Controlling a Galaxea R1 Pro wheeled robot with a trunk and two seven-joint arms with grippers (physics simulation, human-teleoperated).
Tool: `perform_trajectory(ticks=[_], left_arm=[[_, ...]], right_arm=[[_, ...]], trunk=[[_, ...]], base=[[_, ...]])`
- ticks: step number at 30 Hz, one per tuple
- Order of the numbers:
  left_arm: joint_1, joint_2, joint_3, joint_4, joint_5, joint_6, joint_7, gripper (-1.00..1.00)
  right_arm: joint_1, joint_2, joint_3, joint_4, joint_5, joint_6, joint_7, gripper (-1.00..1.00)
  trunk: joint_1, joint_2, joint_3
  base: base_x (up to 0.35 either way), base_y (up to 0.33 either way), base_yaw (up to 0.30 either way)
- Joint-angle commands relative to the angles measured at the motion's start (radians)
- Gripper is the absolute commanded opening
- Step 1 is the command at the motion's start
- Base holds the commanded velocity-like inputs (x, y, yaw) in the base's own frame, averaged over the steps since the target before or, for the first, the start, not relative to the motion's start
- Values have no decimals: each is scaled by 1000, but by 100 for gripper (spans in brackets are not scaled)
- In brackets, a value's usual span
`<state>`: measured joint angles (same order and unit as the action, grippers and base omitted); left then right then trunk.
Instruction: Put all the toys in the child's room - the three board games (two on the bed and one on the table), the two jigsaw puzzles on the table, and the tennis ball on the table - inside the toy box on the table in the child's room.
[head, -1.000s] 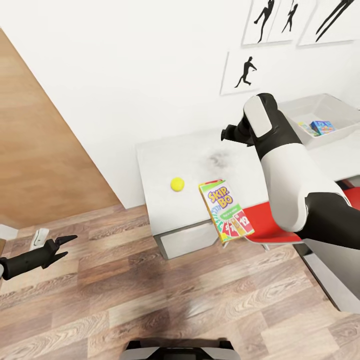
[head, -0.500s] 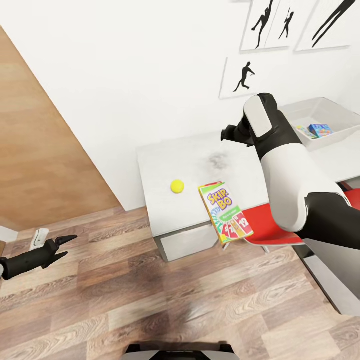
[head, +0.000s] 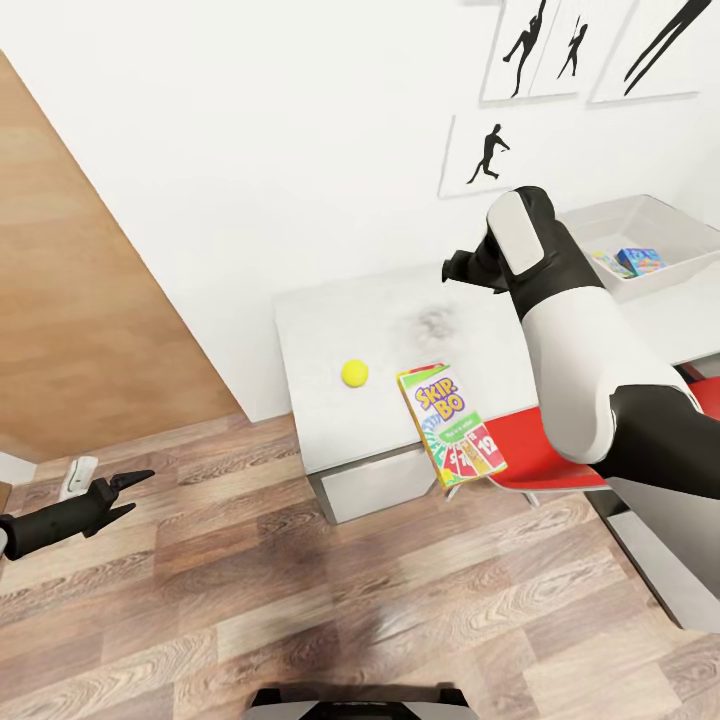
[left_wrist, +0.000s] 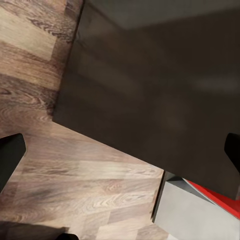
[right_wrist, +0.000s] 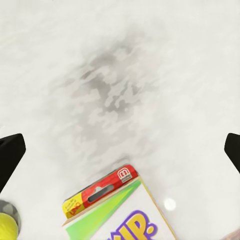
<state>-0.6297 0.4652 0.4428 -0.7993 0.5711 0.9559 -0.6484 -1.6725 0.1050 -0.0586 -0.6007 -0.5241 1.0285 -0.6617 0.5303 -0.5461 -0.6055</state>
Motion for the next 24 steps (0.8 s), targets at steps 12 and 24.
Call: perform_trajectory(ticks=[12, 24], left_arm=[[-1, 0, 2, 0, -4, 4, -5, 100], [-1, 1, 2, 0, -4, 4, -5, 100]], right_arm=[[-1, 2, -3, -1, -7, 1, -10, 100], [-1, 4, -3, -1, -7, 1, -11, 100]], trunk=[[0, -1, 12], [0, -1, 31]], base=[[0, 0, 0], [0, 0, 0]])
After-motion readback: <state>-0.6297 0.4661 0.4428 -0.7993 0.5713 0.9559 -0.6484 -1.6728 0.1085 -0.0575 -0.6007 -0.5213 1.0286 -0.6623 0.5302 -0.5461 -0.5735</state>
